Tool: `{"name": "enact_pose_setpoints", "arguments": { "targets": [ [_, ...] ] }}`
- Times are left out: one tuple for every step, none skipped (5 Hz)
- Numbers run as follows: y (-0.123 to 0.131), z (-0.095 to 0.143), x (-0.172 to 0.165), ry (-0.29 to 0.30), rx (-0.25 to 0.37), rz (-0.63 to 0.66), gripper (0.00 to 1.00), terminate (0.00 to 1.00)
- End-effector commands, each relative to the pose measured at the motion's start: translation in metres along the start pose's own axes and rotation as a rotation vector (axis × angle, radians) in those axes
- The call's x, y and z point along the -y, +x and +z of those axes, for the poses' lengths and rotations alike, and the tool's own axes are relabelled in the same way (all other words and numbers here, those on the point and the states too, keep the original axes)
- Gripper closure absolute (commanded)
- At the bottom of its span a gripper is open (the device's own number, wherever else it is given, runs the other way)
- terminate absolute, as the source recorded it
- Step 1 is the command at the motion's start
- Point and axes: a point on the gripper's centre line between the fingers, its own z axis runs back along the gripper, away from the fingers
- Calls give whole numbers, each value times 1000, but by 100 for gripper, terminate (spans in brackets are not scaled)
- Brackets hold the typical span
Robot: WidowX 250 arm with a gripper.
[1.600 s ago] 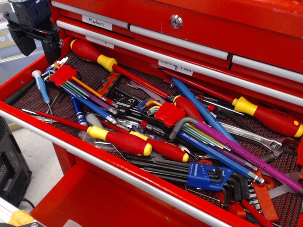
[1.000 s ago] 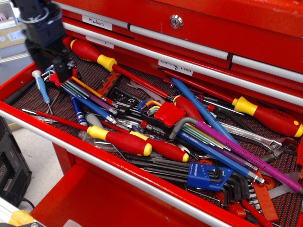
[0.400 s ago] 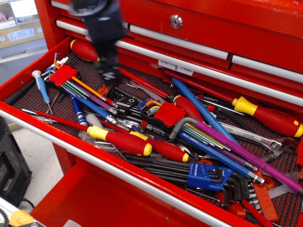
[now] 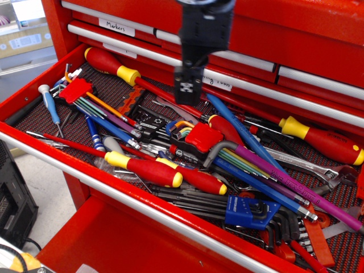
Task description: Pick up violet Allen key
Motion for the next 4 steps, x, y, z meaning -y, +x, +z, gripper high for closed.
{"name": "enact_pose_setpoints", "arguments": {
  "targets": [
    [34,-12,14,29,-16,44,0,0],
    [43,-26,12,57,10,25,0,0],
    [46,-39,9,59,46,35,0,0],
    [51,-55,9,44,93,57,0,0]
  ]
}}
